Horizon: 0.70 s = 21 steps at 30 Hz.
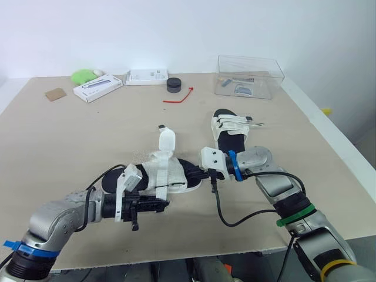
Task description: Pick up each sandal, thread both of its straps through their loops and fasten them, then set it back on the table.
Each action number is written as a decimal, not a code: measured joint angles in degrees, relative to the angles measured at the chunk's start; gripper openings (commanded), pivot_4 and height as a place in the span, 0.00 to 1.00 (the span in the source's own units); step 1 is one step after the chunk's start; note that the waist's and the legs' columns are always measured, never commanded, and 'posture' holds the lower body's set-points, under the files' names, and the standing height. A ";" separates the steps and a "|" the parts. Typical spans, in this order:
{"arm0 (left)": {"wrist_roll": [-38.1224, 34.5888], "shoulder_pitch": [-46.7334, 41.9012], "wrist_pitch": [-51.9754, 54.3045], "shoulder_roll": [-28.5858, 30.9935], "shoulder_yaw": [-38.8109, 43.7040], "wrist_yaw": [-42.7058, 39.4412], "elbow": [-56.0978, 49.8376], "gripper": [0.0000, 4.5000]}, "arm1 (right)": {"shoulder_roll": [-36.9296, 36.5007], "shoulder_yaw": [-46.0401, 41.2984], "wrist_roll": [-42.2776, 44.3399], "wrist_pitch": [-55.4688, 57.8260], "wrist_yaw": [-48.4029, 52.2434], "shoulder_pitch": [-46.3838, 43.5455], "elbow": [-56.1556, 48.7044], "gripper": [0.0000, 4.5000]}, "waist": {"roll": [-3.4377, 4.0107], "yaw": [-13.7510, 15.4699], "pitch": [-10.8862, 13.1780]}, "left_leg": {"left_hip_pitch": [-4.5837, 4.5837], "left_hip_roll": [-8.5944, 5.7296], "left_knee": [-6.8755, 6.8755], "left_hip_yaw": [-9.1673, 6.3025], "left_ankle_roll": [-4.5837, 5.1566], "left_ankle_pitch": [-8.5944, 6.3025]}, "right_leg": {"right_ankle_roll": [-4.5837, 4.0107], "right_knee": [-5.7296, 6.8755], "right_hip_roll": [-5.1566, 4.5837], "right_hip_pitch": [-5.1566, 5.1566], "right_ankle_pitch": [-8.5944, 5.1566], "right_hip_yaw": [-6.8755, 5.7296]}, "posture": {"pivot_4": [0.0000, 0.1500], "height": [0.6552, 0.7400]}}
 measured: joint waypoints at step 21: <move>7.53 0.01 -7.49 0.50 -1.40 1.17 0.96 0.03 | 0.09 0.38 0.06 -0.19 0.49 -0.55 0.28 0.00 | 0.06 0.14 -0.03 | 0.01 -0.02 0.06 -0.05 0.12 -0.38 | -0.02 0.00 0.01 0.05 -0.32 -0.08 | 1.00 1.00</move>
